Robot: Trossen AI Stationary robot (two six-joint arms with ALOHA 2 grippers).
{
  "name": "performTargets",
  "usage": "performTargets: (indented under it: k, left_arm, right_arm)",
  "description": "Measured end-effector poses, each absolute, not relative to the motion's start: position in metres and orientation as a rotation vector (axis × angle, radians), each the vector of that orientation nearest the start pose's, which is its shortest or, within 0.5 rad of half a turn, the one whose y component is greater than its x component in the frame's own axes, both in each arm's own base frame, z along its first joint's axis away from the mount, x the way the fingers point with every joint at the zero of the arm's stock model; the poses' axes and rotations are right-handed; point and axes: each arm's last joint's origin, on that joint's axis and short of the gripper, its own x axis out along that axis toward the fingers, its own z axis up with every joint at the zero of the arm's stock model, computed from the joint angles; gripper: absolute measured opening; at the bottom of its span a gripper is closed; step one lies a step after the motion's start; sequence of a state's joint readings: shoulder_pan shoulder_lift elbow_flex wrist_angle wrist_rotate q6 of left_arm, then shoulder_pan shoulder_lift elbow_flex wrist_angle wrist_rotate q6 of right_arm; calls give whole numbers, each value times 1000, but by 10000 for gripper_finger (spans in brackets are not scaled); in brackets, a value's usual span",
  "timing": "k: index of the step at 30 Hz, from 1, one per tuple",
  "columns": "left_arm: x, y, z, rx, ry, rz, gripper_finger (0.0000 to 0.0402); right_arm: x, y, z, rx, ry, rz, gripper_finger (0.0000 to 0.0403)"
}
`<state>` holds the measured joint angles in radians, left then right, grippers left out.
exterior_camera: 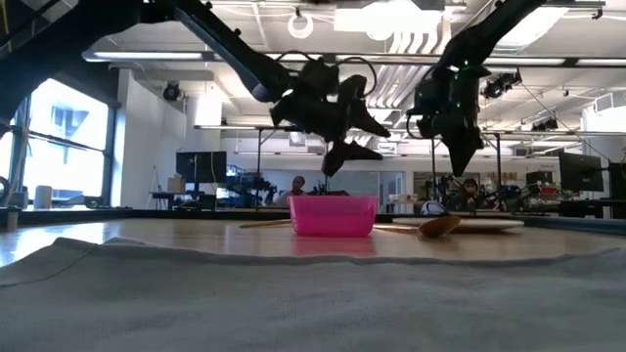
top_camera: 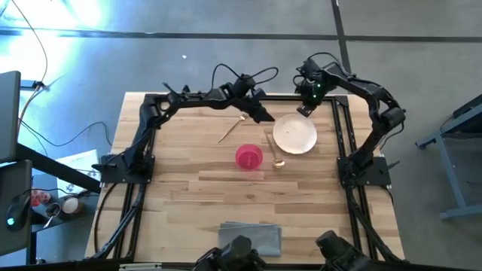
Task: Set table place
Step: Move the white plate to the middle
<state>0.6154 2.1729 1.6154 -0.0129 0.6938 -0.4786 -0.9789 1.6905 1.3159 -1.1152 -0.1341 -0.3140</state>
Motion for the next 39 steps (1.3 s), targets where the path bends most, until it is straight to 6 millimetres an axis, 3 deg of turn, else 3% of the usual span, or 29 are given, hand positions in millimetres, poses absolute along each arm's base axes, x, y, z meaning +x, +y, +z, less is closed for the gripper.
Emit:
performTargets:
  k: [6, 11, 18, 28, 35, 39]
  left_arm:
    - [407, 264, 194, -831, 465, 23, 203]
    - [406, 265, 193, -845, 479, 36, 207]
    - [407, 264, 193, -841, 480, 32, 207]
    - [406, 264, 193, -834, 480, 28, 207]
    - [406, 264, 193, -827, 480, 22, 207]
    - [406, 264, 193, -827, 480, 22, 207]
  right_arm:
    - [174, -255, 229, 582, 1344, -493, 1]
    - [166, -251, 202, 672, 1322, -506, 15]
    - [142, -238, 164, 820, 1381, -560, 80]
    - [143, -241, 149, 859, 1315, -622, 160]
    - [148, -242, 140, 841, 1340, -624, 172]
    - [149, -244, 138, 847, 1336, -618, 144]
